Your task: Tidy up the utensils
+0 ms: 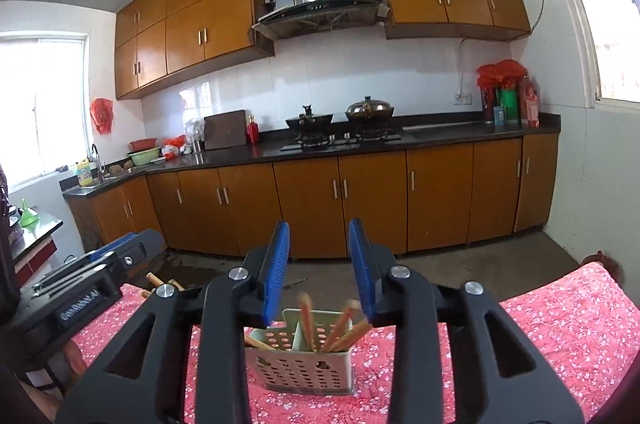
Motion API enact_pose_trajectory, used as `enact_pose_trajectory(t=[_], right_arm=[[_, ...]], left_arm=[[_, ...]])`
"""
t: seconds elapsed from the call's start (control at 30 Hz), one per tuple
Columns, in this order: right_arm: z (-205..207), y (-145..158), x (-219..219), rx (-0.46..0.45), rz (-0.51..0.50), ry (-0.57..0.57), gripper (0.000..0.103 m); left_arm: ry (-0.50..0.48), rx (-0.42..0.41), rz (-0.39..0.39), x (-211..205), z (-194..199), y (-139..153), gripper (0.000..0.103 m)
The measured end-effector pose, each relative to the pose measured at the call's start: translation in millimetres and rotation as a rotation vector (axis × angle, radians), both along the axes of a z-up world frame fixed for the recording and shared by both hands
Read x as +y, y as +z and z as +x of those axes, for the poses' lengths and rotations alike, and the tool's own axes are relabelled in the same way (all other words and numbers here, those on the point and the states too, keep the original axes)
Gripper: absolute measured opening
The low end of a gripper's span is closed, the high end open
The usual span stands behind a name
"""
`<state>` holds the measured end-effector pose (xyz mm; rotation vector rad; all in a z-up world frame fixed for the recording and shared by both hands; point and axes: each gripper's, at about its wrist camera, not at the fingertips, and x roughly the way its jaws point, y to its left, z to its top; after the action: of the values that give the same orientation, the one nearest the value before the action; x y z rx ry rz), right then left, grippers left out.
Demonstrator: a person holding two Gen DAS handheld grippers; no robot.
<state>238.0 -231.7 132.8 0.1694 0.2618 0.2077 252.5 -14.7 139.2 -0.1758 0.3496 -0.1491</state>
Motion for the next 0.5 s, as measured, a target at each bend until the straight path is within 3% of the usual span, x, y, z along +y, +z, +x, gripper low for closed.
enact_pose_trajectory(t=[0.03,0.13,0.17,0.23,0.27,0.3,0.5], right_arm=[[-6,3,-4,-0.009,0.002,-0.007,0.036],[-19,6,-13,-0.029,-0.006,-0.028,0.054],[-28,5,-16,-0.037,-0.017,-0.04,0.064],[-47,1,-20,-0.048,-0.038,-0.059,0.083],[-54,-2,-21,-0.05,-0.046,-0.066,0.094],[-61,-6,-22,-0.052,-0.051,-0.075,0.099],[-102,-40,-19,0.004,-0.098,-0.143,0.101]], left_arm=[[0.0,-0.005,-0.004,1,-5,2,0.045],[-0.006,-0.022,-0.009,10,-22,7,0.063],[-0.001,-0.028,0.006,13,-31,7,0.068],[0.005,-0.037,0.037,16,-48,7,0.088],[0.009,-0.047,0.058,18,-60,5,0.091],[0.01,-0.053,0.075,20,-70,2,0.097],[0.064,-0.047,0.181,23,-129,-30,0.099]])
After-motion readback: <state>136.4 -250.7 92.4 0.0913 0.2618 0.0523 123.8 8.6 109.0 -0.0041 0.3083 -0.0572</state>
